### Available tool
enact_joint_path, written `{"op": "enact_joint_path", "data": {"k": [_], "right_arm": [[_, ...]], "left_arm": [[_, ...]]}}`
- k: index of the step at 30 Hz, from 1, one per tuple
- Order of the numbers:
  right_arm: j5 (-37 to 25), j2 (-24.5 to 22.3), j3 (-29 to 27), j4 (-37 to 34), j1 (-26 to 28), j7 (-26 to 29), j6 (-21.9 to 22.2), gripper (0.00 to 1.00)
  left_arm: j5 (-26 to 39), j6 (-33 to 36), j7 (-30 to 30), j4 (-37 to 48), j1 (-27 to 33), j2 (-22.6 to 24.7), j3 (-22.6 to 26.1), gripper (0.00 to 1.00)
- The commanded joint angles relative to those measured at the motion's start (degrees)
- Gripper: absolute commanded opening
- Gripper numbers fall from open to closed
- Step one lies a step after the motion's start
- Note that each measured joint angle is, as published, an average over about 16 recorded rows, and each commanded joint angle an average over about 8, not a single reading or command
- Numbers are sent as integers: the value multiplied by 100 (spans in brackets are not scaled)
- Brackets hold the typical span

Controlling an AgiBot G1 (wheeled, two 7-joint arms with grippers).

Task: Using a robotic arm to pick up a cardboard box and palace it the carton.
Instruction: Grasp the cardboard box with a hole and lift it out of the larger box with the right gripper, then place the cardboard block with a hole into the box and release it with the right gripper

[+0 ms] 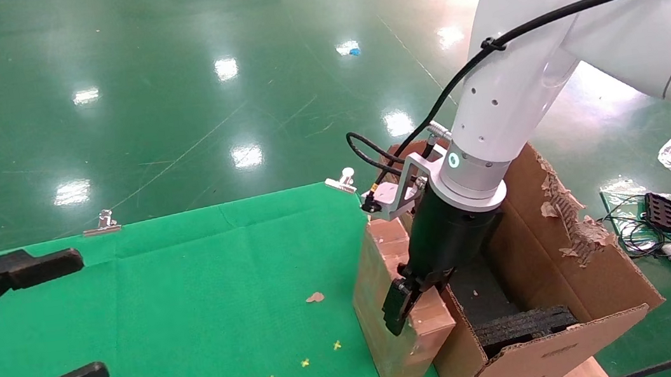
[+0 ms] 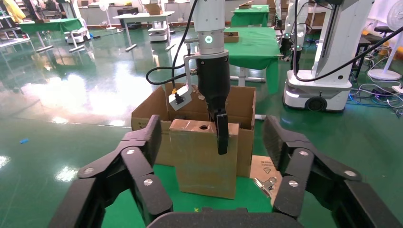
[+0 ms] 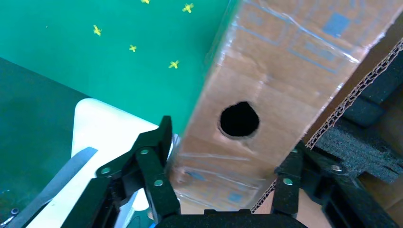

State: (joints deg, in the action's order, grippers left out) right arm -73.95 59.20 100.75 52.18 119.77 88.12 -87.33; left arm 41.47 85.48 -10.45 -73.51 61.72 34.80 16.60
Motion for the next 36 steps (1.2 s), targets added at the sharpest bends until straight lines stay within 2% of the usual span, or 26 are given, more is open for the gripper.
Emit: {"op": "enact_joint_path", "data": {"k": [1, 11, 18, 23, 29, 36], "right_arm": [[13, -7, -1, -16, -8, -8, 0, 0], [190, -195, -132, -84, 79, -317, 36, 0], [614, -848, -731, -59, 615, -1253, 448, 0], [700, -1336, -1104, -158, 1156, -1861, 688, 0], [407, -1699, -1193, -491, 1710, -2209, 638, 0], [-177, -2113, -996, -815, 2068, -2242, 429, 0]], "left_arm": [[-1, 0, 0, 0, 0, 0, 1, 0], [-3, -2, 2, 0, 1, -2, 4, 0], [-5, -3, 4, 0, 2, -3, 7, 0], [-6, -4, 4, 0, 2, -4, 9, 0], [-7, -5, 5, 0, 2, -4, 11, 0], [-9, -6, 7, 0, 3, -6, 13, 0]]}}
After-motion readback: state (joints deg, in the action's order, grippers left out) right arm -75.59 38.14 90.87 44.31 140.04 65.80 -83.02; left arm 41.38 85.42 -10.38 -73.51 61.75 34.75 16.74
